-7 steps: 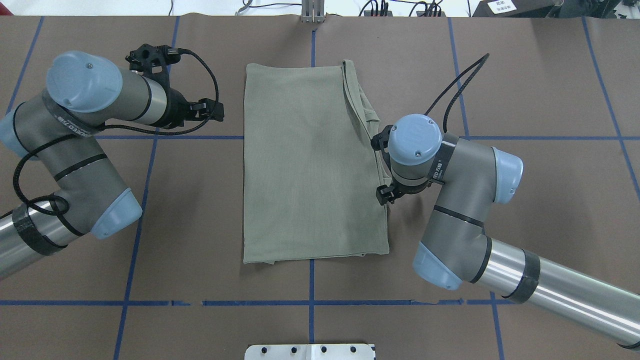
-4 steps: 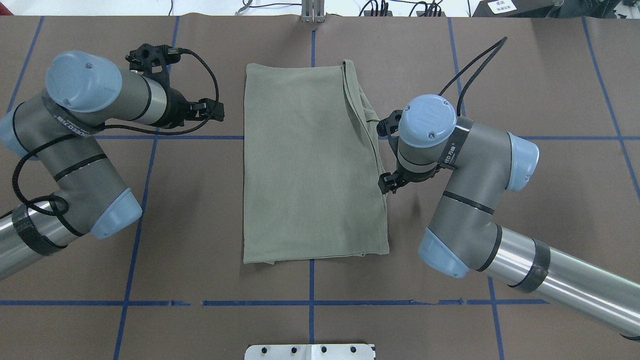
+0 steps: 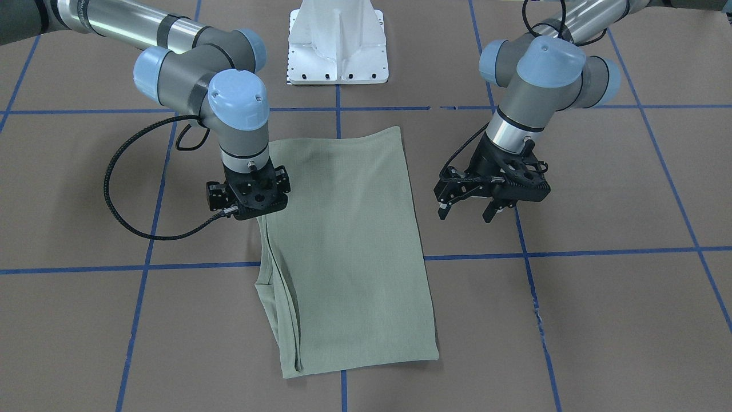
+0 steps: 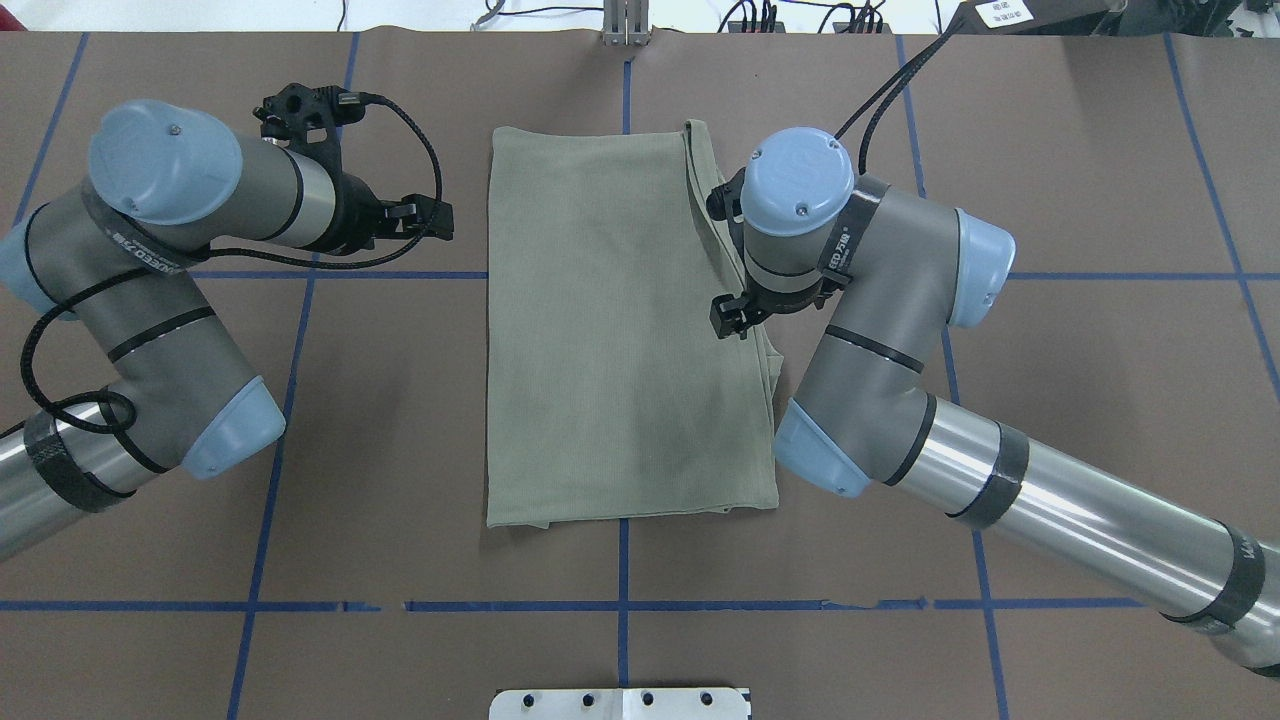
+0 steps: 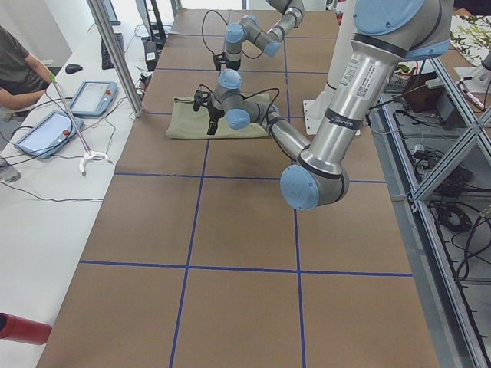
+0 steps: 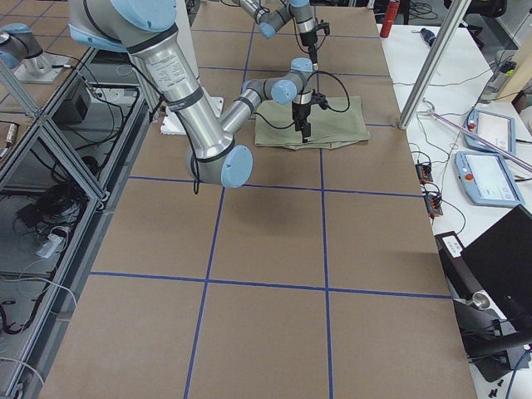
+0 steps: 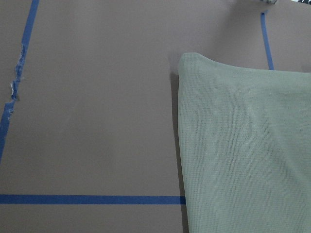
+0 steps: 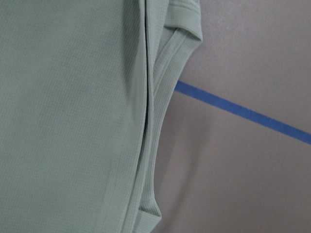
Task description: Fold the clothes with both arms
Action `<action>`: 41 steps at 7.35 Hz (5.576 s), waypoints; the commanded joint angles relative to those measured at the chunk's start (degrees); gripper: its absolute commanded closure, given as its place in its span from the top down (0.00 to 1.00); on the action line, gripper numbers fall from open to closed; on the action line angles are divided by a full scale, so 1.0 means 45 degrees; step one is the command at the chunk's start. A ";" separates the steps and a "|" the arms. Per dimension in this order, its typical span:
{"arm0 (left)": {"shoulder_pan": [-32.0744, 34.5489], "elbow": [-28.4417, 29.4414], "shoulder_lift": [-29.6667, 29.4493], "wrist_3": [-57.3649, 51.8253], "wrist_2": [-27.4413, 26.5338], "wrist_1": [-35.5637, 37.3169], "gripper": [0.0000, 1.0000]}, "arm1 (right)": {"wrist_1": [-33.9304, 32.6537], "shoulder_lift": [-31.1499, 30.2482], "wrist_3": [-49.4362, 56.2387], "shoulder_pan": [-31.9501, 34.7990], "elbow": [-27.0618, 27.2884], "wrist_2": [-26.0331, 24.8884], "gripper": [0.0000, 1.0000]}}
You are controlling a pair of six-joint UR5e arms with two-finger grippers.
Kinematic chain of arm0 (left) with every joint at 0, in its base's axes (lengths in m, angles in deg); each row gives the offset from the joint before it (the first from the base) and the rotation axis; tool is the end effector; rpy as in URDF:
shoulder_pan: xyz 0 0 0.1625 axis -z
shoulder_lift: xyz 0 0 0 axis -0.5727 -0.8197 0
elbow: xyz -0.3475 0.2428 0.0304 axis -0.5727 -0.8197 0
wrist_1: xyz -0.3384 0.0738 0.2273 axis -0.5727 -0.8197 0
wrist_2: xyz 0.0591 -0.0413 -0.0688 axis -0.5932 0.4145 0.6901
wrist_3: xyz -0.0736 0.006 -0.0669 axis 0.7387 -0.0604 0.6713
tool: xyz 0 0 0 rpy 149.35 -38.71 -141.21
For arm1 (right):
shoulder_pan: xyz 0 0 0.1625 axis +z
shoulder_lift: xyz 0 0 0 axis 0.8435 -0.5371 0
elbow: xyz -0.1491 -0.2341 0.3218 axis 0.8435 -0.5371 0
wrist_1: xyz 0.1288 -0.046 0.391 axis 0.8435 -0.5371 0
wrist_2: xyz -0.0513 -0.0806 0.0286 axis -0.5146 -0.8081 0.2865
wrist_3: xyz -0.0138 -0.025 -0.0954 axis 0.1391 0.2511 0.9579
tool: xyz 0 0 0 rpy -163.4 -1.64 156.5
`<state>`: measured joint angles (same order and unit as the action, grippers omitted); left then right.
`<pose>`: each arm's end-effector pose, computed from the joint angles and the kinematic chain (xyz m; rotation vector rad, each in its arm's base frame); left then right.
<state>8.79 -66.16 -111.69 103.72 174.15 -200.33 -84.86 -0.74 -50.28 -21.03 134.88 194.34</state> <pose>0.3925 -0.5218 0.2874 0.3731 1.0365 -0.1823 -0.5080 -0.5087 0.2645 0.1924 -0.5948 -0.2843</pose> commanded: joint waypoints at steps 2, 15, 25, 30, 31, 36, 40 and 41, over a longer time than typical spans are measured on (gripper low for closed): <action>0.0008 -0.0138 0.0107 -0.0037 -0.0019 -0.0781 1.00 | 0.2024 0.0965 -0.0042 0.0173 -0.2608 -0.0381 1.00; 0.0028 -0.0587 0.0029 -0.0037 0.0019 -0.1016 1.00 | 0.3640 0.2920 0.1773 0.2106 -0.7637 0.0223 1.00; 0.0106 -0.1383 0.1176 0.1167 0.1950 -0.0626 1.00 | 0.2083 -0.0449 0.0432 0.2695 -0.0140 0.3326 1.00; -0.3323 -0.1661 0.1064 0.6903 0.0416 0.0311 0.99 | 0.1042 -0.2762 -0.3084 0.1872 0.4390 0.3582 1.00; -0.4144 -0.1661 0.0658 0.7960 -0.0035 0.1105 0.99 | 0.1081 -0.3015 -0.3089 0.1892 0.4450 0.3796 1.00; -0.5519 -0.1642 0.0027 0.9221 -0.1367 0.3183 0.94 | 0.1081 -0.3116 -0.3109 0.1833 0.4528 0.3759 1.00; -0.5539 -0.1661 0.0263 0.9084 -0.1387 0.3691 0.90 | 0.1062 -0.3115 -0.3187 0.1814 0.4509 0.3739 1.00; -0.5539 -0.1661 0.0205 0.9084 -0.1368 0.3691 0.84 | 0.1062 -0.3115 -0.3187 0.1833 0.4509 0.3739 1.00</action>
<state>-16.11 -73.65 -110.54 144.62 167.93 -183.84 -80.07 -14.76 -64.61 -12.84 155.18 211.16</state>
